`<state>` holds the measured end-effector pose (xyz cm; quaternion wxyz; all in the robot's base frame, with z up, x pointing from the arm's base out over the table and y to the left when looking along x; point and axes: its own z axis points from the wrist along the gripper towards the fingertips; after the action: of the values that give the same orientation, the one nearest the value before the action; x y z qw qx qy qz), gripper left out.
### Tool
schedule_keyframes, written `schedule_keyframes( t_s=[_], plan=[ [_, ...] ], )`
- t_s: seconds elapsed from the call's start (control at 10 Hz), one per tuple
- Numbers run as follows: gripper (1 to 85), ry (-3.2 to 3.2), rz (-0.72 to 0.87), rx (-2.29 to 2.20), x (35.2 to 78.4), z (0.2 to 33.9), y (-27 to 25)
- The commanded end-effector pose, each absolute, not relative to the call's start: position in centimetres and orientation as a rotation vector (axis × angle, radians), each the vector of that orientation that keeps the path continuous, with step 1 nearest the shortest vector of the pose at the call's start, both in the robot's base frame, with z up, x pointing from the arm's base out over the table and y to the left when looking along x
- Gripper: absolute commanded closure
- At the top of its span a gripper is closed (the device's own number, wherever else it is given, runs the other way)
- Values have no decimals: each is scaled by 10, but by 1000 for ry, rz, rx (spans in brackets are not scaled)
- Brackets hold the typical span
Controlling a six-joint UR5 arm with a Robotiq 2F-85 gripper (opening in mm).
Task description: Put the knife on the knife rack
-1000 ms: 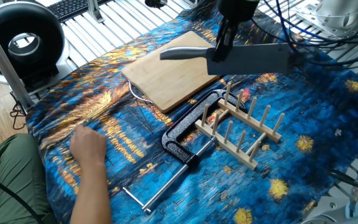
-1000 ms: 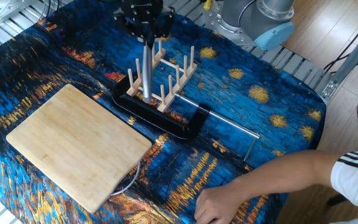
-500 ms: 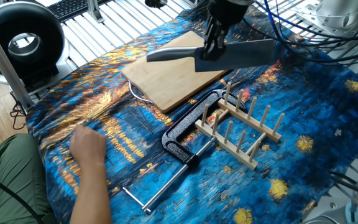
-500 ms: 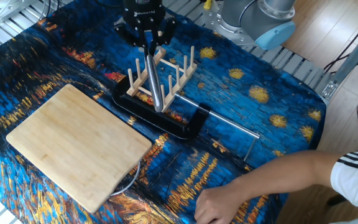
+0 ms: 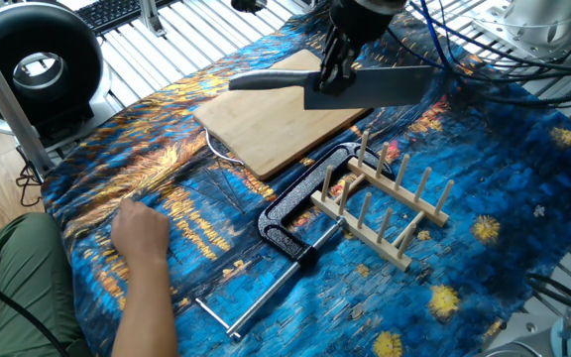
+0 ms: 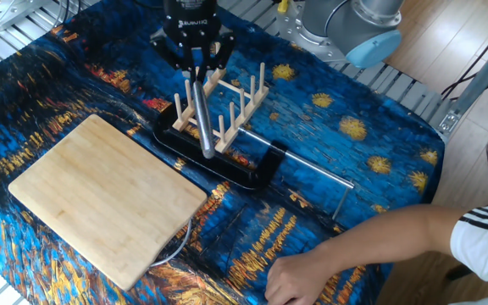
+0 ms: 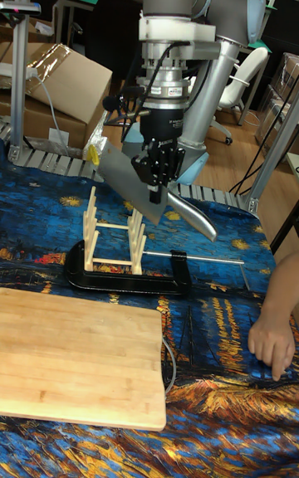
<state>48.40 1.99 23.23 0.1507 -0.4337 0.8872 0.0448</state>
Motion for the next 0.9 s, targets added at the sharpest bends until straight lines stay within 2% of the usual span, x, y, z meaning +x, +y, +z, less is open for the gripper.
schedule_keyframes(
  t_s=[0.0,0.5,0.8],
  plan=[
    [847,2442,156,-1462,468,213,31],
    [847,2305,168,-1742,439,207,37],
    [847,2166,97,-1917,443,203,26]
  ],
)
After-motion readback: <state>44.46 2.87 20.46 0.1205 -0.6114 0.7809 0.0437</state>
